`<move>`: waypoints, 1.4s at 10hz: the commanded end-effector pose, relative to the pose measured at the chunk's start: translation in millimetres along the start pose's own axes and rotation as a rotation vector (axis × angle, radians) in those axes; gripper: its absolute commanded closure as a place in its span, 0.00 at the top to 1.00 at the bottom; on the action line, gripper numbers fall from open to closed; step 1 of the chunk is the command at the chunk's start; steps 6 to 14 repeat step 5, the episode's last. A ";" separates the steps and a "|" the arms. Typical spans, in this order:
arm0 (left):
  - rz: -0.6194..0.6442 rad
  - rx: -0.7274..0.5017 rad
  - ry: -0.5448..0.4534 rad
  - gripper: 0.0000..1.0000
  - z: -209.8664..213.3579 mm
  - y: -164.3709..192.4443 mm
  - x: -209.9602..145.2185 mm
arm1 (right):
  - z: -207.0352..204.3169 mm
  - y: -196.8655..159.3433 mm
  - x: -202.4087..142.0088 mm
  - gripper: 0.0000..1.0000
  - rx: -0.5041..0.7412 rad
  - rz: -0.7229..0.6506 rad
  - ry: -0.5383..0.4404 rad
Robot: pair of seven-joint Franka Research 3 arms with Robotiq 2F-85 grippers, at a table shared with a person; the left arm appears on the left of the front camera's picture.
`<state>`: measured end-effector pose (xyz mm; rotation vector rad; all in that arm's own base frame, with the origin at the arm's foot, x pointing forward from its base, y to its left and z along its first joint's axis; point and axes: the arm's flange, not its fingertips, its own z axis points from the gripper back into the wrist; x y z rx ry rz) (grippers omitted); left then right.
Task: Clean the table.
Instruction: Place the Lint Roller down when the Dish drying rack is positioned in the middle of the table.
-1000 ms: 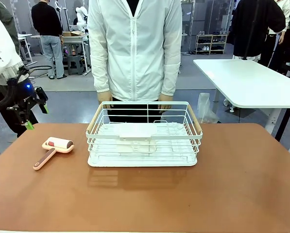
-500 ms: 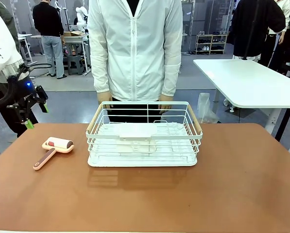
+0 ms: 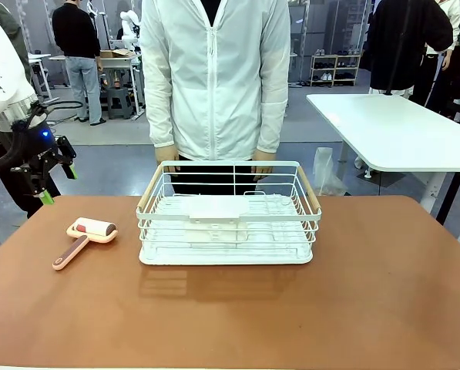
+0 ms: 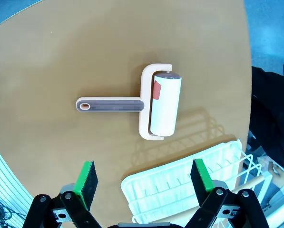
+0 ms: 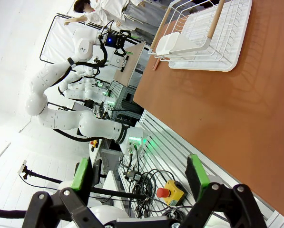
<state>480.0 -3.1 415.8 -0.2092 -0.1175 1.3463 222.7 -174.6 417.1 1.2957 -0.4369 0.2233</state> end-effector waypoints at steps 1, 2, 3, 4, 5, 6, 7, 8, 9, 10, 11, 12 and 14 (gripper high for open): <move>-0.004 -0.006 -0.002 1.00 -1.0 0.9 1.5 | 0.4 2.6 -0.2 1.00 0.007 0.014 -0.003; -0.004 -0.006 -0.002 1.00 -1.0 0.9 1.5 | 0.4 2.6 -0.2 1.00 0.007 0.014 -0.003; -0.004 -0.006 -0.002 1.00 -1.0 0.9 1.5 | 0.4 2.6 -0.2 1.00 0.007 0.014 -0.003; -0.004 -0.006 -0.002 1.00 -1.0 0.9 1.5 | 0.4 2.6 -0.2 1.00 0.007 0.014 -0.003; -0.004 -0.006 -0.002 1.00 -1.0 0.9 1.5 | 0.4 2.6 -0.2 1.00 0.007 0.014 -0.003; -0.004 -0.006 -0.002 1.00 -1.0 0.9 1.5 | 0.4 2.6 -0.2 1.00 0.007 0.014 -0.003; -0.004 -0.006 -0.002 1.00 -1.0 0.9 1.5 | 0.4 2.6 -0.2 1.00 0.007 0.014 -0.003; -0.004 -0.006 -0.002 1.00 -1.0 0.9 1.5 | 0.4 2.6 -0.2 1.00 0.007 0.014 -0.003; -0.004 -0.006 -0.002 1.00 -1.0 0.9 1.5 | 0.4 2.6 -0.2 1.00 0.007 0.014 -0.003; -0.004 -0.006 -0.002 1.00 -1.0 0.9 1.5 | 0.4 2.6 -0.2 1.00 0.007 0.014 -0.003; -0.004 -0.006 -0.002 1.00 -1.0 0.9 1.5 | 0.4 2.6 -0.2 1.00 0.007 0.014 -0.003; -0.004 -0.006 -0.002 1.00 -1.0 0.9 1.5 | 0.4 2.6 -0.2 1.00 0.007 0.014 -0.003; -0.004 -0.006 -0.002 1.00 -1.0 0.9 1.5 | 0.4 2.6 -0.2 1.00 0.007 0.014 -0.003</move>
